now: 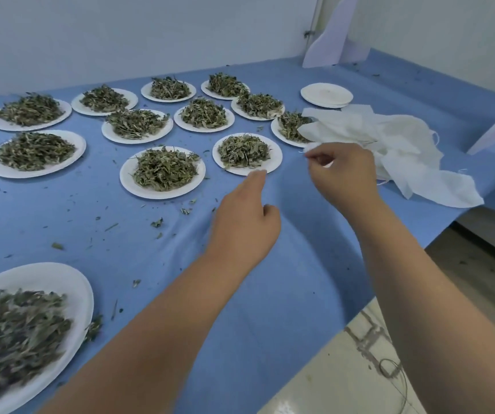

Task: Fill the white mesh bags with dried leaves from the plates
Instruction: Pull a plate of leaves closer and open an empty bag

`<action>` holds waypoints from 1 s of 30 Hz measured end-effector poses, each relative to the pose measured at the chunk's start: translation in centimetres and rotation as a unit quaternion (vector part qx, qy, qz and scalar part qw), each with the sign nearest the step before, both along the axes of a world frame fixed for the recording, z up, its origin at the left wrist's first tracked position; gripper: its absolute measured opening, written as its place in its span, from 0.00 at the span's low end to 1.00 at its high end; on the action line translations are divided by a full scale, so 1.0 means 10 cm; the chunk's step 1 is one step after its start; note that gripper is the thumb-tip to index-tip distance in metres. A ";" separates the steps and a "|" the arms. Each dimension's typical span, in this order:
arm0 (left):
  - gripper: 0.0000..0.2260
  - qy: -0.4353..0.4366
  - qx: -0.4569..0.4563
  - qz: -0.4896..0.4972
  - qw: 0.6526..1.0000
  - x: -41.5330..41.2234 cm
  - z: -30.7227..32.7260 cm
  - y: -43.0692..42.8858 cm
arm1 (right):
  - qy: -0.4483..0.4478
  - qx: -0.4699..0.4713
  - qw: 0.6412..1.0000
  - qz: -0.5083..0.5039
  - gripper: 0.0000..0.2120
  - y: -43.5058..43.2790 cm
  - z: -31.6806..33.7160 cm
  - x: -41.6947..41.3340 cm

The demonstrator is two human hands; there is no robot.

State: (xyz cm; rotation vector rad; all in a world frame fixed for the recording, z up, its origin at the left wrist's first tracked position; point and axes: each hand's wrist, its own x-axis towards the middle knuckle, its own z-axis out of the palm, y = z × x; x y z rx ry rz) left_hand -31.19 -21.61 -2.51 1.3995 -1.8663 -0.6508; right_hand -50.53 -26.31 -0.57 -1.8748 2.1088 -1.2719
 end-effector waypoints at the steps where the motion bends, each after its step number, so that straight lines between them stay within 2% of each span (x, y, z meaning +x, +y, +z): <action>1: 0.32 -0.004 -0.024 -0.017 1.000 0.05 0.04 0.00 | -0.089 0.004 0.995 0.045 0.09 0.09 0.10 0.14; 3: 0.41 -0.014 -0.071 -0.049 0.996 0.19 0.17 0.01 | -0.231 0.044 0.957 0.170 0.07 0.27 0.30 0.37; 4: 0.43 -0.018 -0.091 -0.058 0.994 0.28 0.24 0.03 | -0.263 0.066 0.934 0.235 0.07 0.37 0.38 0.46; 6: 0.41 -0.018 -0.104 -0.065 0.992 0.45 0.40 0.10 | -0.291 0.090 0.889 0.341 0.08 0.54 0.51 0.64; 8: 0.31 -0.023 -0.083 -0.065 0.994 0.66 0.57 0.22 | -0.297 0.097 0.865 0.393 0.11 0.66 0.62 0.82; 11: 0.20 -0.024 -0.044 -0.019 0.999 1.05 0.77 0.44 | -0.274 0.099 0.867 0.403 0.15 0.79 0.73 1.11; 13: 0.14 0.017 -0.019 0.012 1.000 1.30 0.85 0.60 | -0.254 0.084 0.872 0.411 0.15 0.85 0.79 1.31; 15: 0.11 0.038 -0.025 0.038 0.998 1.51 0.90 0.76 | -0.255 0.079 0.863 0.430 0.15 0.93 0.82 1.50; 19: 0.11 0.104 -0.072 0.113 0.986 1.90 1.00 1.09 | -0.196 0.128 0.860 0.453 0.28 1.06 0.82 1.87; 21: 0.13 0.200 -0.067 0.152 0.966 2.13 1.02 1.22 | -0.262 0.142 0.840 0.454 0.29 1.09 0.77 2.08; 23: 0.14 0.318 -0.058 0.191 0.927 2.35 0.99 1.33 | -0.322 0.194 0.793 0.479 0.27 1.16 0.72 2.33; 25: 0.13 0.398 -0.058 0.244 0.882 2.54 0.93 1.43 | -0.302 0.264 0.766 0.502 0.26 1.28 0.65 2.61; 26: 0.13 0.423 -0.059 0.270 0.863 2.63 0.90 1.48 | -0.301 0.282 0.760 0.502 0.25 1.34 0.59 2.75; 28: 0.13 0.452 -0.055 0.317 0.832 2.80 0.84 1.56 | -0.356 0.277 0.755 0.475 0.18 1.44 0.50 3.03; 30: 0.17 0.464 -0.055 0.358 0.808 2.97 0.79 1.64 | -0.409 0.256 0.758 0.437 0.12 1.50 0.48 3.26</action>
